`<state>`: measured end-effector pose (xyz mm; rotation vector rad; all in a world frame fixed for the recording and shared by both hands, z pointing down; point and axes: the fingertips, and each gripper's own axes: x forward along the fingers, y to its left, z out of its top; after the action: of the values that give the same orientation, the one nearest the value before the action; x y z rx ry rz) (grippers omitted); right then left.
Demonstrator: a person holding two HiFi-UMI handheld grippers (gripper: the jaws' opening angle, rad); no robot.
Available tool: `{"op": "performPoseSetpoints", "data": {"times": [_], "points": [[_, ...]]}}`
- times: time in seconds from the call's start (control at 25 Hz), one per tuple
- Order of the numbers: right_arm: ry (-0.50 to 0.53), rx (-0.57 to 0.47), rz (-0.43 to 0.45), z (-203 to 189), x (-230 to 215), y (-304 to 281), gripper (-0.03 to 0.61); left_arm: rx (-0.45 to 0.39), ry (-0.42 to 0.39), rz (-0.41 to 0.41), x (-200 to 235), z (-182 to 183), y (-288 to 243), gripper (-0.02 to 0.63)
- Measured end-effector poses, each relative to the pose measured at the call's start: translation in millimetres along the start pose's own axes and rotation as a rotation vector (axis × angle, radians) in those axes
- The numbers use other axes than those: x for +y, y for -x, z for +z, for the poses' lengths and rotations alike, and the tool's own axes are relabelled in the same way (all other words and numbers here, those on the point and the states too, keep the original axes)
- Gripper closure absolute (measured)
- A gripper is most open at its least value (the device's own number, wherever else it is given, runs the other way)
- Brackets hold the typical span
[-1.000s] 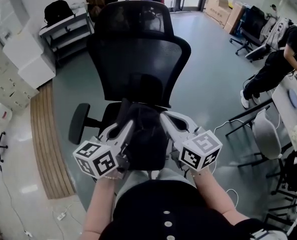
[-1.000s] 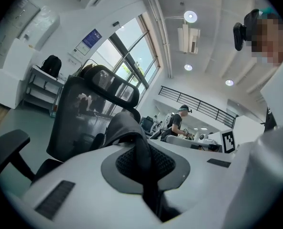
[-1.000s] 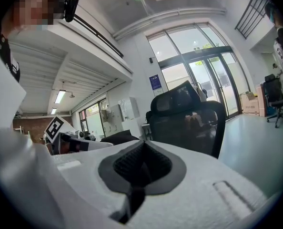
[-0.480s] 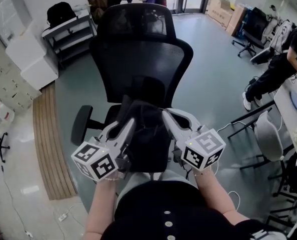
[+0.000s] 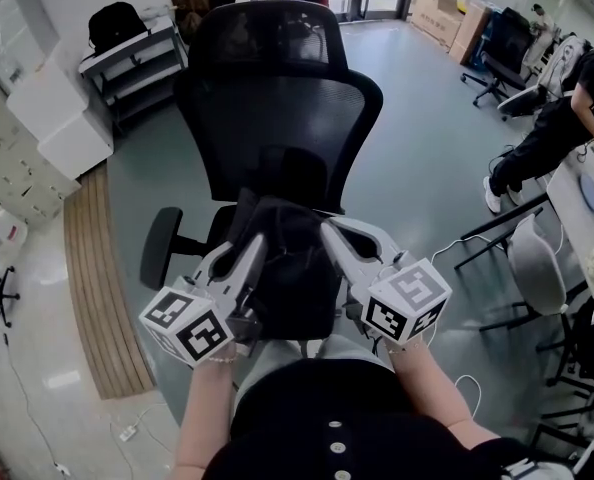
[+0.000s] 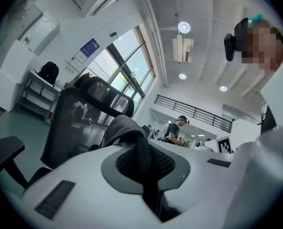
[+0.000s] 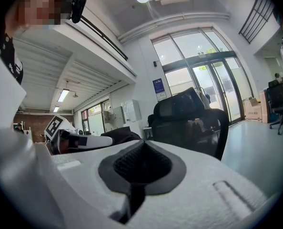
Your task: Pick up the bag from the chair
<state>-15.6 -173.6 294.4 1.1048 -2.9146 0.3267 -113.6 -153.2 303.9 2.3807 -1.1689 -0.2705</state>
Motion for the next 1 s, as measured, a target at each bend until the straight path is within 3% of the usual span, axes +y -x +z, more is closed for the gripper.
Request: {"op": "performPoseSetpoints", "data": {"times": [1.0], "points": [[0.01,0.054,0.002,-19,9,0,0.581,0.026,0.04,-0.012,5,-17,11,0.585]]}}
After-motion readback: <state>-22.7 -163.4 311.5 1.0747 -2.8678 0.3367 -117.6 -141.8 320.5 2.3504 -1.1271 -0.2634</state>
